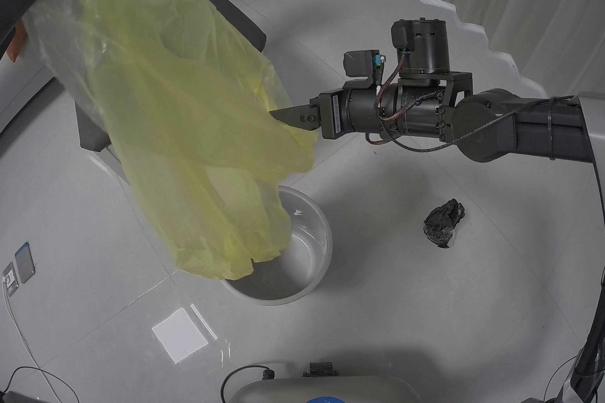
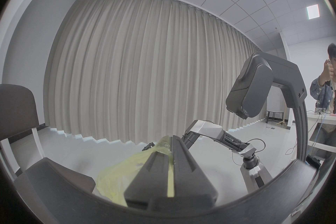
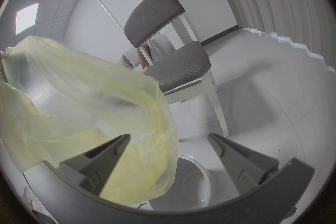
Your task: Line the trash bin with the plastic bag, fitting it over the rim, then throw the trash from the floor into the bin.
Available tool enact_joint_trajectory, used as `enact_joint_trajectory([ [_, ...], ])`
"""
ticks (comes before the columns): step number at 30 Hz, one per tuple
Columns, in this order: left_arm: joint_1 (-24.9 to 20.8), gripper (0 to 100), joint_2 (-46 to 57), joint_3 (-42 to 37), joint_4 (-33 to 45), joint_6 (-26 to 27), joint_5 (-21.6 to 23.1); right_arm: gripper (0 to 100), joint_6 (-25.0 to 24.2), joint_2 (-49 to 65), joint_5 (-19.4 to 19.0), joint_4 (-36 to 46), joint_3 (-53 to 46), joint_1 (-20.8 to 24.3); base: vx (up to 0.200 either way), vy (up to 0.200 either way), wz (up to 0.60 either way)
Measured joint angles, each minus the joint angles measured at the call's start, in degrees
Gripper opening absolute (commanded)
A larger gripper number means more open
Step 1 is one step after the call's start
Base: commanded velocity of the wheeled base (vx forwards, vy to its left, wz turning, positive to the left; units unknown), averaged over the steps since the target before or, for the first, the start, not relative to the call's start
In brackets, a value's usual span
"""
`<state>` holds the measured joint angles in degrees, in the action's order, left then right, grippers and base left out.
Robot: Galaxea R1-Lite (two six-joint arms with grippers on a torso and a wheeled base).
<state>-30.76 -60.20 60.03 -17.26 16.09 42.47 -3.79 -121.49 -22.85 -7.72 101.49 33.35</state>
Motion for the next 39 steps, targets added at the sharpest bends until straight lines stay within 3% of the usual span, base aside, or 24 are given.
enact_joint_trajectory([
  [16, 0.4, 0, -0.1, 0.2, 0.0, -0.2, -0.1, 0, 0.0, 2.5, -0.1, 0.1, -4.0, -0.9, 0.000, 0.000, 0.00],
  [17, 0.4, 0, -0.1, 0.2, 0.1, -0.2, -0.1, 100, 0.1, 3.0, -0.1, 0.1, -4.4, -1.0, 0.000, 0.000, 0.00],
  [30, -0.2, 0, 0.2, 0.3, 1.2, -0.3, 0.2, 100, 0.5, 13.5, -0.1, 1.1, -14.9, -2.5, 0.000, 0.000, 0.00],
  [39, -1.0, 0, 1.6, 1.7, 4.2, -0.2, 0.4, 100, 0.2, 14.5, -1.4, 4.2, -8.7, -4.8, 0.000, 0.000, 0.00],
])
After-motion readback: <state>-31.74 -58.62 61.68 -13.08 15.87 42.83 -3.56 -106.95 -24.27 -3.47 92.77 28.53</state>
